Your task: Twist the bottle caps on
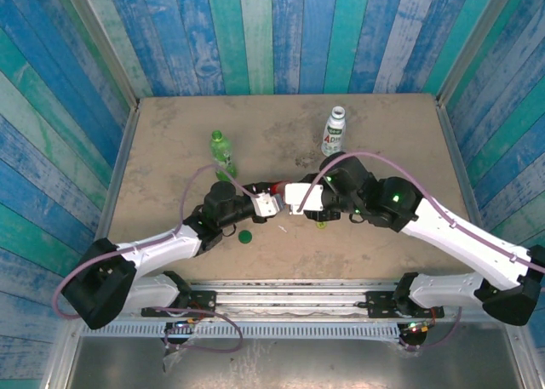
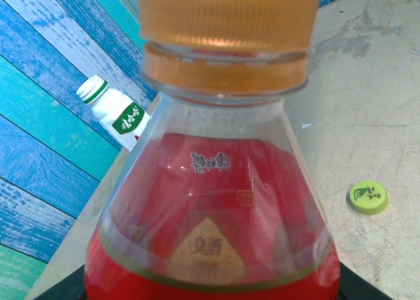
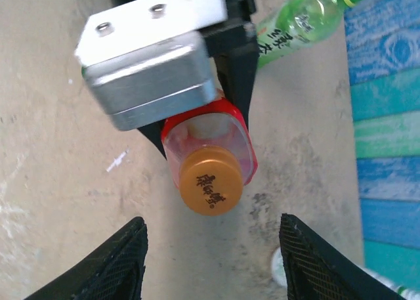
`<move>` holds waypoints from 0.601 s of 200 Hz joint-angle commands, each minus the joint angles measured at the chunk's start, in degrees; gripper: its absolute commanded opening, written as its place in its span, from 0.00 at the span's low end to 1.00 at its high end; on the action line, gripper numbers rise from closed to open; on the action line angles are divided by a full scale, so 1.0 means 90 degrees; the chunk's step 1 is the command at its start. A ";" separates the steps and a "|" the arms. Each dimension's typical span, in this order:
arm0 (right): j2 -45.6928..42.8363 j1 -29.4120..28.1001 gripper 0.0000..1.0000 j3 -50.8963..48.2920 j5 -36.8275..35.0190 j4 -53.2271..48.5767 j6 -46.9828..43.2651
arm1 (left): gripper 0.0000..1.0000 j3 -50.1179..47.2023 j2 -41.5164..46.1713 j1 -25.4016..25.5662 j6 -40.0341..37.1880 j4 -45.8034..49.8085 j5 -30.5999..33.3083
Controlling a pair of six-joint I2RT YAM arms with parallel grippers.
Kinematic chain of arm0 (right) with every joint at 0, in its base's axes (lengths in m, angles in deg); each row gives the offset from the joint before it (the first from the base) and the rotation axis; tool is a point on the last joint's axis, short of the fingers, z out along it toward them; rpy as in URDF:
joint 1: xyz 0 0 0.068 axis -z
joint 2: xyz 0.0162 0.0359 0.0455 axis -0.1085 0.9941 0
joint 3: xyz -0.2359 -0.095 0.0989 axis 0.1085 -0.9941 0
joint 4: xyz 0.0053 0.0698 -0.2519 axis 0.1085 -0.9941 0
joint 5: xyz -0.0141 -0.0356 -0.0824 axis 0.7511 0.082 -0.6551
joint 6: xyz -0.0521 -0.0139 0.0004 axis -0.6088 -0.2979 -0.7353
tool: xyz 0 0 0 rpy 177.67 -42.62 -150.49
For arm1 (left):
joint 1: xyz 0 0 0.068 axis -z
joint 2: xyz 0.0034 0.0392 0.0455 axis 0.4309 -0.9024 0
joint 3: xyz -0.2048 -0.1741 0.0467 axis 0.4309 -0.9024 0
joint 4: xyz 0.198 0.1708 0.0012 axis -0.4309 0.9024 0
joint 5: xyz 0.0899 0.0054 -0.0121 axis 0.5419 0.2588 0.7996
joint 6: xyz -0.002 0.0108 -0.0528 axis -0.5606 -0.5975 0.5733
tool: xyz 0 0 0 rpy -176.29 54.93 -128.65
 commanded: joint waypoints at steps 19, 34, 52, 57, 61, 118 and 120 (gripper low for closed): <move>0.0264 -0.0156 0.52 0.0240 -0.0078 -0.0170 -0.1559 | 0.52 0.0054 0.0158 0.0021 -0.0129 0.0101 -0.0199; 0.0396 -0.0156 0.49 0.0261 -0.0126 -0.0165 -0.1603 | 0.52 0.0053 0.0168 0.0020 -0.0124 0.0126 -0.0220; 0.0533 -0.0161 0.47 0.0292 -0.0108 -0.0174 -0.1558 | 0.52 0.0059 0.0173 0.0020 -0.0124 0.0142 -0.0231; 0.0564 -0.0164 0.46 0.0295 -0.0108 -0.0181 -0.1544 | 0.52 0.0056 0.0186 0.0013 -0.0120 0.0151 -0.0241; 0.0587 -0.0157 0.46 0.0299 -0.0113 -0.0189 -0.1538 | 0.52 0.0060 0.0188 0.0015 -0.0120 0.0138 -0.0234; 0.0776 -0.0156 0.34 0.0321 -0.0193 -0.0209 -0.1504 | 0.52 0.0033 0.0246 0.0018 -0.0089 0.0136 -0.0236; 0.0776 -0.0161 0.33 0.0309 -0.0198 -0.0208 -0.1499 | 0.52 0.0040 0.0251 0.0024 -0.0088 0.0134 -0.0235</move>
